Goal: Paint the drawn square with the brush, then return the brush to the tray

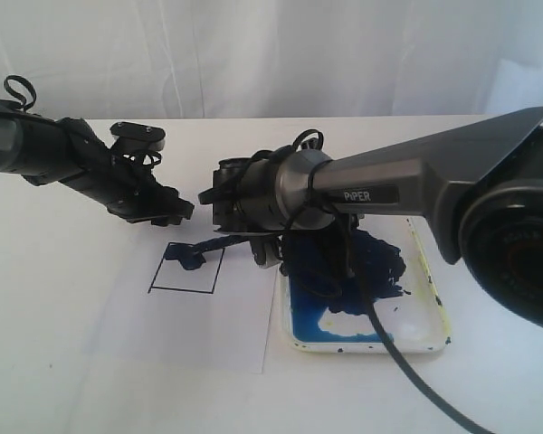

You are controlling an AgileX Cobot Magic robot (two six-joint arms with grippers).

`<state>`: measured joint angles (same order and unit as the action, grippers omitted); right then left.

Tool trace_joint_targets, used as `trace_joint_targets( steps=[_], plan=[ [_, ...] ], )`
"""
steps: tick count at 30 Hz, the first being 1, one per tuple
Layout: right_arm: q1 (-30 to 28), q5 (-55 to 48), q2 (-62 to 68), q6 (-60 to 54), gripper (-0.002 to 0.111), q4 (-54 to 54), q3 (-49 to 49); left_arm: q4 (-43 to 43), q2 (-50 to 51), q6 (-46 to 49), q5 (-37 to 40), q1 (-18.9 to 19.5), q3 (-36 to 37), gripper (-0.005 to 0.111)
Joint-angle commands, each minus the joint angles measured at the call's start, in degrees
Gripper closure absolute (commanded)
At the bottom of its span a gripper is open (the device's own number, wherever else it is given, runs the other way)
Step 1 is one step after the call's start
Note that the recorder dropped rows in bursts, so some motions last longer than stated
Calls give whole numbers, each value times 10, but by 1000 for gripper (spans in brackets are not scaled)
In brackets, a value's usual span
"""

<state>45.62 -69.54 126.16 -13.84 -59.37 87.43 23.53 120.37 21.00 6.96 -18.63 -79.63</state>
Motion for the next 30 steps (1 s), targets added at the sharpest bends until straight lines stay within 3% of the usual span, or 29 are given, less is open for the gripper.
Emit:
trace_joint_targets(
  steps=[1,30],
  plan=[
    [-7,-4,-7,11,108,-9,-2,2,1,-4,22,2,2,47],
    [-16,0,8,25,108,-10,-2,1,1,-4,28,2,2,47]
  ],
)
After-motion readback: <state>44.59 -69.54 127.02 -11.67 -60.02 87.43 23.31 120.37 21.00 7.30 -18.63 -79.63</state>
